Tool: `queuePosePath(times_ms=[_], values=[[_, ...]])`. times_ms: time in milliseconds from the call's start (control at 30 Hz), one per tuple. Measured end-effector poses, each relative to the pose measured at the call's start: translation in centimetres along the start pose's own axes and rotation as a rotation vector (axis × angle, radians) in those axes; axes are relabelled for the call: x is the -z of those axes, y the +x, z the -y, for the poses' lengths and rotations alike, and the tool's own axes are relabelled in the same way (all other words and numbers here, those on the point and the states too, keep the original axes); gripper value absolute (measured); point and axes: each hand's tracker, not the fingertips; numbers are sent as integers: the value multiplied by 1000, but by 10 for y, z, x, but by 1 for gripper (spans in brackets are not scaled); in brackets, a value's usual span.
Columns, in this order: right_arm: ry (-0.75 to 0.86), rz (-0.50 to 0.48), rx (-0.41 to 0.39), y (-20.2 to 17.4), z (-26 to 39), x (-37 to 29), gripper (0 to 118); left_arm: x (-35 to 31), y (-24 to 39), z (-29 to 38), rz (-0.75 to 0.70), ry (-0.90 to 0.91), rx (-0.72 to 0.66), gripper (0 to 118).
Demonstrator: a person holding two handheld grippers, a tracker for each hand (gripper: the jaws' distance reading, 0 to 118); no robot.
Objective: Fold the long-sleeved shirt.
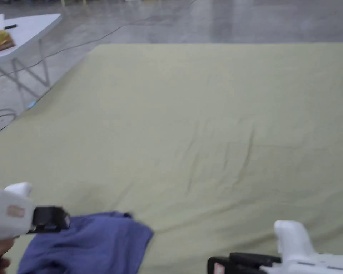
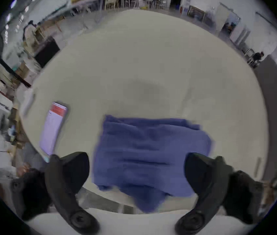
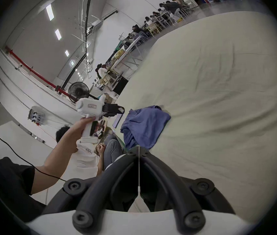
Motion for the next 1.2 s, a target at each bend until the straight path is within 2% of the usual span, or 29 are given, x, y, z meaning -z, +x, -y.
queuePosePath(times_ms=[33, 67, 100, 167, 267, 367, 467, 567, 667, 833, 967, 1100, 1200], values=[[13, 11, -4, -1, 0, -6, 3, -6, 14, 2, 104, -1, 15, 71], [35, 35, -12, -1, -2, -14, 3, -18, 39, 6, 174, 49, 69, 5], [60, 71, -24, -1, -4, -24, 3, -24, 60, 7, 174, 108, 122, 0], [121, 159, -39, 0, -10, -53, 3, -42, 108, 8, 120, 242, 214, 0], [258, 282, -38, -1, -22, -111, 3, -76, 181, 16, 178, 420, 309, 0], [442, 487, -99, -15, -36, -176, 3, -115, 241, 23, 286, 574, 283, 0], [621, 704, -163, -34, -48, -228, 3, -157, 294, 30, 279, 769, 304, 0], [746, 849, -209, -54, -61, -256, 3, -190, 329, 42, 230, 919, 293, 0], [817, 941, -282, -73, -74, -266, 3, -210, 349, 43, 281, 959, 248, 0], [902, 986, -360, -97, -90, -256, 3, -247, 369, 49, 215, 1032, 269, 0], [896, 954, -403, -115, -98, -242, 3, -272, 367, 59, 155, 1099, 292, 0], [907, 942, -448, -132, -96, -231, 3, -287, 352, 64, 170, 1110, 288, 0], [917, 917, -450, -139, -97, -228, 3, -293, 344, 68, 168, 1107, 285, 0]])
